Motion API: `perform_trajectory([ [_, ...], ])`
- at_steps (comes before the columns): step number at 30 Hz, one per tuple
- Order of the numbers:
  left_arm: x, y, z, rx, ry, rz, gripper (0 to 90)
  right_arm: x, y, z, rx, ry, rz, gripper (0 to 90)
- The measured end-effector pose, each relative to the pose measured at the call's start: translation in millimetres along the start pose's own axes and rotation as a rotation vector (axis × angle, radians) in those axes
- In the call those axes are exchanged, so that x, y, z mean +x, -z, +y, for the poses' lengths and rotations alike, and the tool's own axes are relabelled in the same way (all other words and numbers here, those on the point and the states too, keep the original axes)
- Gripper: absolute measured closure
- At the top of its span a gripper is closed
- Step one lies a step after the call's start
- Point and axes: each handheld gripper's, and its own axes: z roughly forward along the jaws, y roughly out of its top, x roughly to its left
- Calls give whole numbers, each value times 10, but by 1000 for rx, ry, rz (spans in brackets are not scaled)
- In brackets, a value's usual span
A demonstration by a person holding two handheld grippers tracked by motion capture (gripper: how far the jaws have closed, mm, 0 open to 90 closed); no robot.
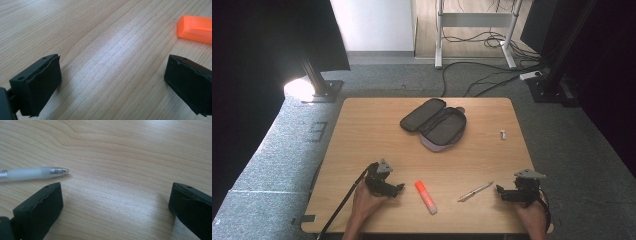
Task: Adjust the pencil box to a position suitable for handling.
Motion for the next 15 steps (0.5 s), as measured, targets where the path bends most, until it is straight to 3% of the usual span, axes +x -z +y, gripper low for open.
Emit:
perform_trajectory([
  [7,-1,13,16,9,14,1,9,2,-2,2,-1,4,3,0],
  [15,5,103,103,-23,22,-34,51,4,-7,6,-1,7,6,0],
])
